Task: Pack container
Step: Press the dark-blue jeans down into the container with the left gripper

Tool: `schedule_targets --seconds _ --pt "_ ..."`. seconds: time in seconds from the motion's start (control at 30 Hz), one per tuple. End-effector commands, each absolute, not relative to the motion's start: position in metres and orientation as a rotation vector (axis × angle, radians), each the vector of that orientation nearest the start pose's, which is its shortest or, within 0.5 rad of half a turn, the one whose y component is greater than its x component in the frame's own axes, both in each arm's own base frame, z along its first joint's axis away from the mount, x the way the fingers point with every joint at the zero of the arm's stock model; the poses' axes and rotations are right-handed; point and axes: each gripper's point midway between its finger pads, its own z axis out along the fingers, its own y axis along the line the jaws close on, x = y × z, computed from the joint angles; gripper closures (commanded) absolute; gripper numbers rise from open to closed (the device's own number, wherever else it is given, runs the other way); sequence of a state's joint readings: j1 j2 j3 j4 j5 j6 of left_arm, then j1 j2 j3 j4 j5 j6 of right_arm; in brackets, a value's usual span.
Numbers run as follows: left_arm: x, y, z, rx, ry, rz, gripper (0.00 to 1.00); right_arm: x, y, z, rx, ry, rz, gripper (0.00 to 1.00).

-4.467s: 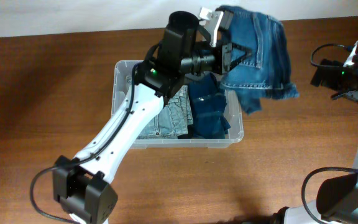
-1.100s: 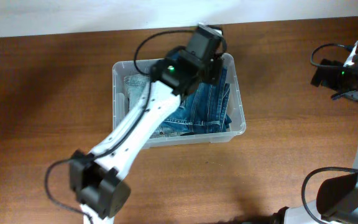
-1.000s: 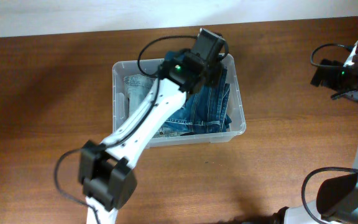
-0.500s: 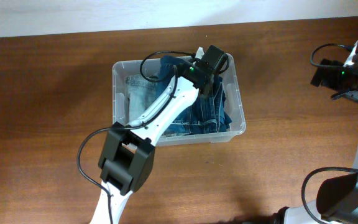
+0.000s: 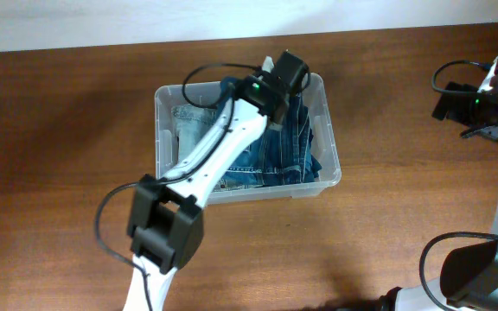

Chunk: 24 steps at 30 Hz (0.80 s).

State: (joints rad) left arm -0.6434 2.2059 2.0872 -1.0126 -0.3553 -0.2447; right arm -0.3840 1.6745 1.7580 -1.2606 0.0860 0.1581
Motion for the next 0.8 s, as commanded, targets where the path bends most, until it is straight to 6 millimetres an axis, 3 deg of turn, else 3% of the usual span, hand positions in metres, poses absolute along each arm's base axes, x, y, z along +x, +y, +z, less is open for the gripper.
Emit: schedule_targets --seconds 0.0,0.27,0.4,0.67,0.77 --pt "0.467 -0.25 0.206 0.333 2.446 0.147 0.99 0.348 -0.158 0.233 0.772 2.633 -0.186 0.01" --pt "0.477 -0.225 0.18 0.271 2.502 0.193 1.0 0.348 -0.158 0.233 0.772 2.633 -0.186 0.02" --pt "0.479 -0.215 0.15 0.267 2.554 0.234 1.0 0.348 -0.158 0.233 0.772 2.634 -0.186 0.01" --pt "0.469 -0.209 0.065 0.33 2.721 0.312 0.99 0.348 -0.158 0.233 0.772 2.633 -0.186 0.01" --pt "0.466 -0.206 0.055 0.338 2.745 0.331 0.99 0.348 -0.158 0.233 0.772 2.634 -0.186 0.01"
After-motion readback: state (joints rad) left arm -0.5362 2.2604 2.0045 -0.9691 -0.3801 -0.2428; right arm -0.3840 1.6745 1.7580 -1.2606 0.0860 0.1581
